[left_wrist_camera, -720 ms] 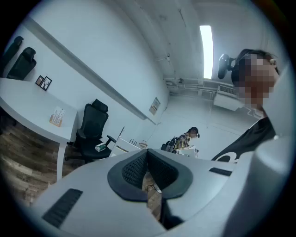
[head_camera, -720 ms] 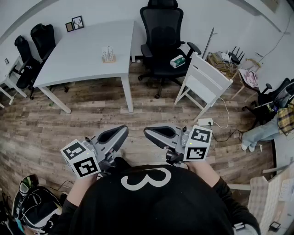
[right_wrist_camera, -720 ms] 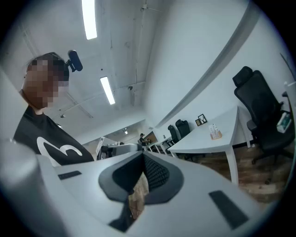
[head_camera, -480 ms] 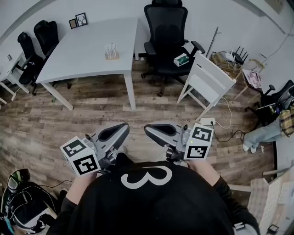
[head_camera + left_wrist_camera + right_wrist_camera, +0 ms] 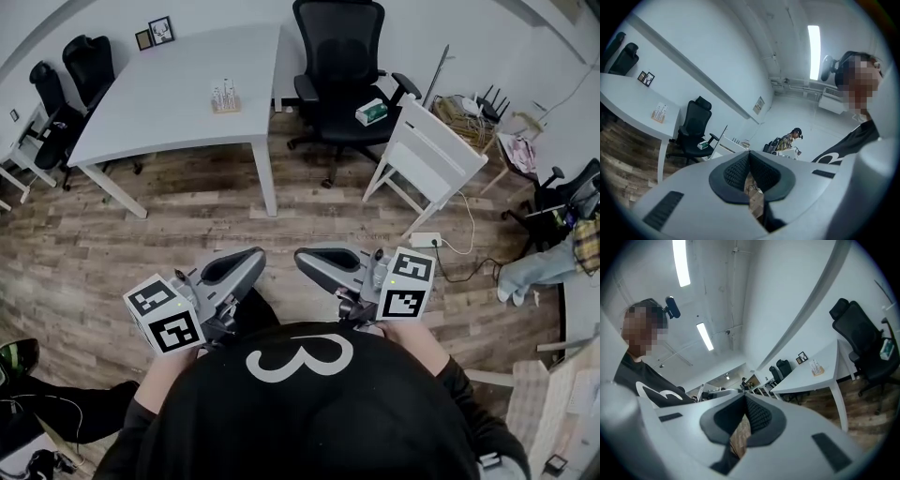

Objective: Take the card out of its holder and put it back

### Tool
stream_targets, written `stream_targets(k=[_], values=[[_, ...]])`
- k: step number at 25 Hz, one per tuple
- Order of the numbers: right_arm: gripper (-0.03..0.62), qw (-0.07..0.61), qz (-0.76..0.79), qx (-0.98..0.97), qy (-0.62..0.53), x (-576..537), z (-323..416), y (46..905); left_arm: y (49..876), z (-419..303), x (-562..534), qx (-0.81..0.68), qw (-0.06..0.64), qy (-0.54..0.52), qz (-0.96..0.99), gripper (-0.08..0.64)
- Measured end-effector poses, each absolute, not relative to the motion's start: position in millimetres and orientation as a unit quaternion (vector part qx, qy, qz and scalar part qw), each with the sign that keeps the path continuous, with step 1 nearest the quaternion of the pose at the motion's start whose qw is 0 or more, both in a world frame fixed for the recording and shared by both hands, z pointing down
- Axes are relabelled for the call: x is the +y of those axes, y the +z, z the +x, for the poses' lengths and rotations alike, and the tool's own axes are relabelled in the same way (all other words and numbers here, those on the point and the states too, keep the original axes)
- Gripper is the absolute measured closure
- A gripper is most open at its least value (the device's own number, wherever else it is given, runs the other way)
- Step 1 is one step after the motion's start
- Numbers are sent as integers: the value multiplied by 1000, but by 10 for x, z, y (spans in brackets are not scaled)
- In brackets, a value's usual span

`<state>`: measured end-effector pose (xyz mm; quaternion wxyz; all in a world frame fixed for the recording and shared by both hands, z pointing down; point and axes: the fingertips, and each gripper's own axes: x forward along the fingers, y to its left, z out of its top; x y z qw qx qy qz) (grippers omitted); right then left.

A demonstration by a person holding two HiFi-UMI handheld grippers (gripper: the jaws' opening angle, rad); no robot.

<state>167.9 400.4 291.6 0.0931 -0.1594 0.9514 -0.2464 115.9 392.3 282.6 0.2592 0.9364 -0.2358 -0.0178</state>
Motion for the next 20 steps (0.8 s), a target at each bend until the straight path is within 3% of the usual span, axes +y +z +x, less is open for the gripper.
stream_targets(k=[20], values=[[583, 81, -212, 926, -303, 2003, 1128, 3194, 3112, 476, 1788, -218, 323, -18, 921, 548]])
